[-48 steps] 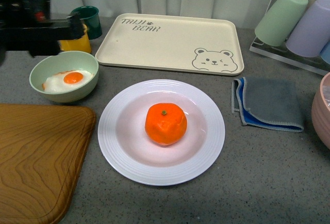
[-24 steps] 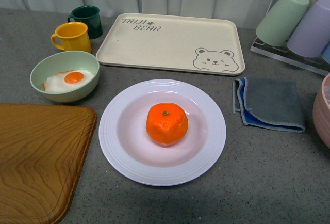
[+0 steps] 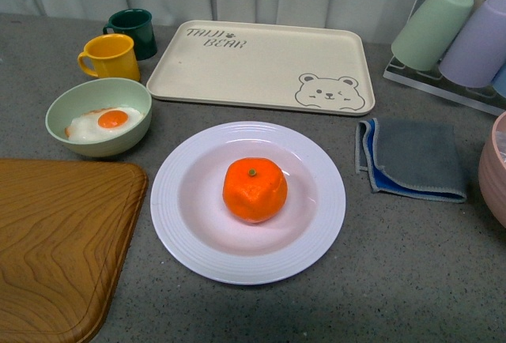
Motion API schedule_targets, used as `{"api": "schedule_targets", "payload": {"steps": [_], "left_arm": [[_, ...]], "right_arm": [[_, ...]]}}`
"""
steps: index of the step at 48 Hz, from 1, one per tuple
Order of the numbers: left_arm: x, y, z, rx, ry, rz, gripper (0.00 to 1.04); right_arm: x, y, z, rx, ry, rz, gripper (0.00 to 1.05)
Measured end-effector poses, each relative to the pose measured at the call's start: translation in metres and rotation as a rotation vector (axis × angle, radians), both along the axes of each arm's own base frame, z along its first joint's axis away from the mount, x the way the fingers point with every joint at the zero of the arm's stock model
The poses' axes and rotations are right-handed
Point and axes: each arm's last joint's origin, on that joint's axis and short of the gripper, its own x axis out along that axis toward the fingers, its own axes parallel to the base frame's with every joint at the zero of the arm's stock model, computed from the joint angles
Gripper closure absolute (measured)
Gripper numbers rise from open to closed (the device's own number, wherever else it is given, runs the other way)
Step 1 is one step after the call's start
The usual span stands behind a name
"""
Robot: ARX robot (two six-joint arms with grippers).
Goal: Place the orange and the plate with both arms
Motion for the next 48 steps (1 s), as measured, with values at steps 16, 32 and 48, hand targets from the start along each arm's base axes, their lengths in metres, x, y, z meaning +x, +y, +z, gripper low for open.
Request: {"api": "schedule_targets", "payload": {"steps": [16,32,48], "left_arm": [[-0.016,0.000,0.005,0.000,-0.016,-0.004,1.01],[-0.027,0.000,0.006,0.000,-0.019,-0.004,1.01],[-0.042,0.000,0.001,0.000,0.003,-0.005,1.01]], "right_arm": [[0.000,0.000,0.000,0.000,0.000,0.000,0.09],[0.000,0.000,0.000,0.000,0.000,0.000,0.09],[0.000,0.000,0.000,0.000,0.000,0.000,0.09]]}}
